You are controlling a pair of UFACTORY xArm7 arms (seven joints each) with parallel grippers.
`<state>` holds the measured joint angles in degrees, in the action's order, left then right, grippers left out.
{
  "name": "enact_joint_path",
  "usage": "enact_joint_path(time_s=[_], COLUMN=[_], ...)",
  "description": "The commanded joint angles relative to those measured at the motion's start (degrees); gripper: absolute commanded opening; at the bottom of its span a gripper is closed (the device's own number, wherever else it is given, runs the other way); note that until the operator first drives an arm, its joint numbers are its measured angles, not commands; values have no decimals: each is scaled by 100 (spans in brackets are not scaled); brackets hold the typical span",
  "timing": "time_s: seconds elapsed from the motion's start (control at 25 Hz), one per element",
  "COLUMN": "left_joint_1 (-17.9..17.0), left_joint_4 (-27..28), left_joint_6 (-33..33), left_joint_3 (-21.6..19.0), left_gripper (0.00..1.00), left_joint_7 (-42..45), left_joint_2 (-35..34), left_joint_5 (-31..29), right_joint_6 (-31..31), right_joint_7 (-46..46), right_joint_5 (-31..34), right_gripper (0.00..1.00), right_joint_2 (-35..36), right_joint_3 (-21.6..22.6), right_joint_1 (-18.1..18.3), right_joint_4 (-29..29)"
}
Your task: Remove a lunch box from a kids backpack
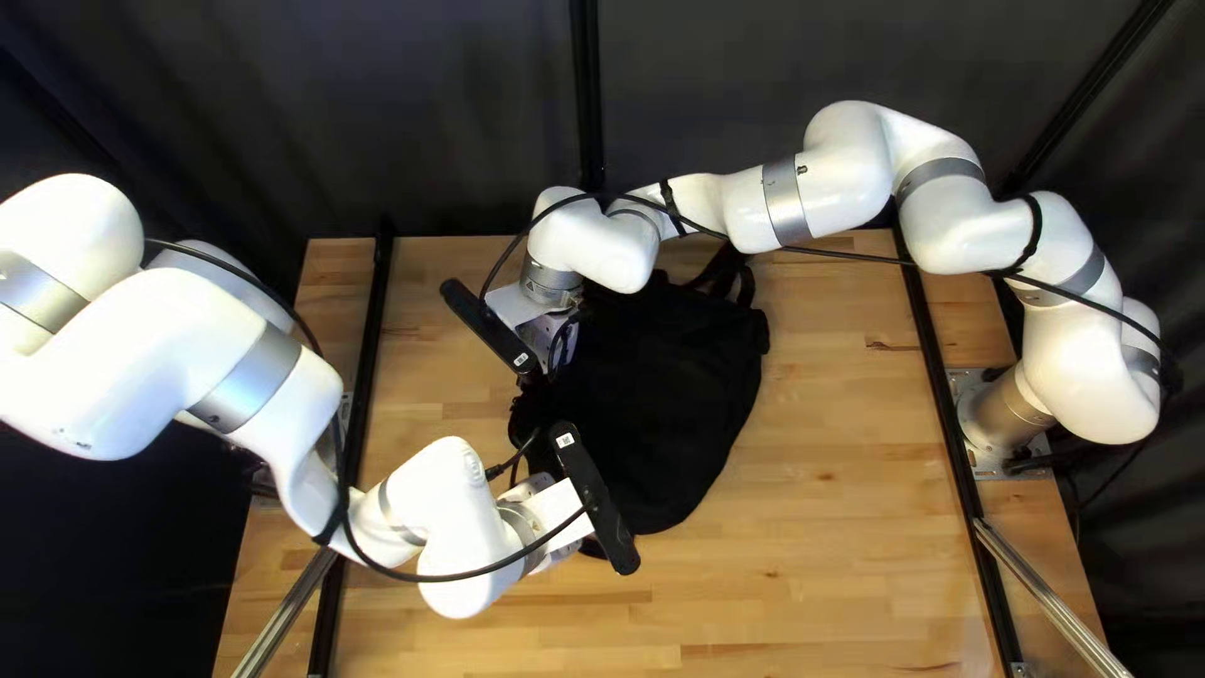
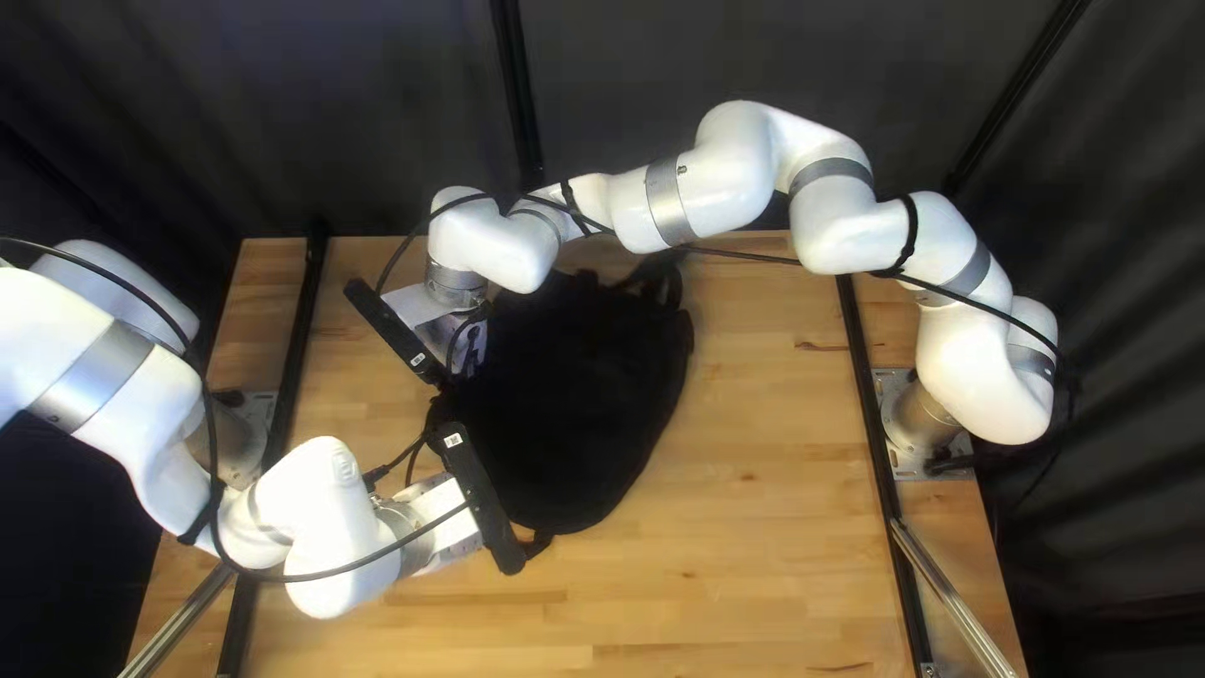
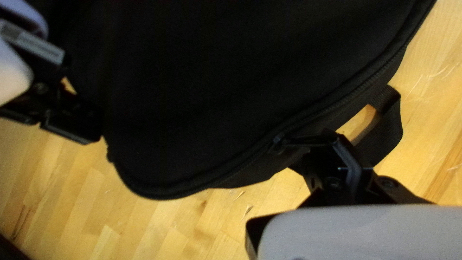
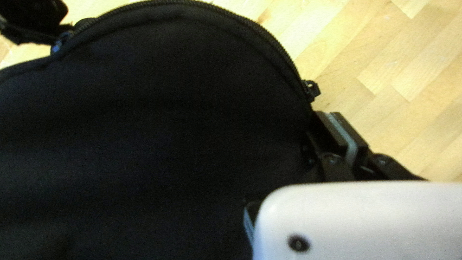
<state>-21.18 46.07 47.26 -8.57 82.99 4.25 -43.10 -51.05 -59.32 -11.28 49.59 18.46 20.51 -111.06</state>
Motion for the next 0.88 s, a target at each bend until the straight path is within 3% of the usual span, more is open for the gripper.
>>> enact_joint_path(time_s=[0.04,0.88], left_joint_1=[29,133], left_joint_4=[144,649], left_joint_6=[-31,-145], left_joint_3=[24,98], left_gripper=[0,0], left_joint_7=[-96,-436], left_joint_2=[137,612], left_joint_5=[4,-12], right_joint_6=[15,-43], right_joint_7=[8,33], right_joint_5=[8,45], right_gripper=[0,0], right_joint_2=[-6,146], right_joint_3=[-2,-4], right_joint_1=[-16,-112], right_joint_4=[15,-197])
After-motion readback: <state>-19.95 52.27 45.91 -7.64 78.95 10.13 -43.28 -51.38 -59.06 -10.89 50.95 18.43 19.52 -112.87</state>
